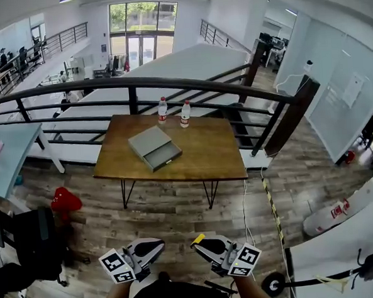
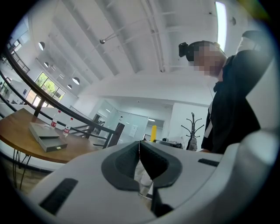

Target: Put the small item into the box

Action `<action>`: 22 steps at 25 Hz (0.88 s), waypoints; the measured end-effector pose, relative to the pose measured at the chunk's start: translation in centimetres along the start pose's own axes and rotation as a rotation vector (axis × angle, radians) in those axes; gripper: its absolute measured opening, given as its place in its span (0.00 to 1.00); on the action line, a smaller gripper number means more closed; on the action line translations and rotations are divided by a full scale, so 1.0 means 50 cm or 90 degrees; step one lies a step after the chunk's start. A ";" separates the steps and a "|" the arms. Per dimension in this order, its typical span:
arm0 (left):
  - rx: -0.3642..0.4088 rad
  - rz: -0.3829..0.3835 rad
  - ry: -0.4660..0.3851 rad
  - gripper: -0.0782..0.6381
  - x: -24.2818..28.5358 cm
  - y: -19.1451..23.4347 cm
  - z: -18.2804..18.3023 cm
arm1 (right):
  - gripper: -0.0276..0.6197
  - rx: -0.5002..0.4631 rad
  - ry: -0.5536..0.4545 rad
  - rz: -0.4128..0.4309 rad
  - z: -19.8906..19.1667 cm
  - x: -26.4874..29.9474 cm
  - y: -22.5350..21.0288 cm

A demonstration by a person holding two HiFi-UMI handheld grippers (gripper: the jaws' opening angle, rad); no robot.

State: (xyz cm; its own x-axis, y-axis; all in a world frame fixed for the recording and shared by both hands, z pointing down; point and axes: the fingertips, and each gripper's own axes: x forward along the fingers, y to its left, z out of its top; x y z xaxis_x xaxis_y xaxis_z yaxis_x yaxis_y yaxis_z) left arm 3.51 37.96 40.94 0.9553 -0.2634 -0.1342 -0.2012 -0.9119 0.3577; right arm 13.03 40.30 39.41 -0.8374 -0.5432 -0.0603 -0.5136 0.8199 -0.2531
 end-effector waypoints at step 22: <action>-0.024 0.079 -0.033 0.13 0.081 0.331 0.076 | 0.13 0.006 0.029 0.099 0.044 0.233 -0.303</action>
State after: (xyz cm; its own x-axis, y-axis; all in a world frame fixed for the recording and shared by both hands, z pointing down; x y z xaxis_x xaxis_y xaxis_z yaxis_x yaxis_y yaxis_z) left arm 3.23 20.61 42.80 0.9107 -0.3908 -0.1337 -0.3086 -0.8590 0.4086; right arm 11.47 21.15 40.44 -0.9146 -0.4006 -0.0552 -0.3753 0.8917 -0.2530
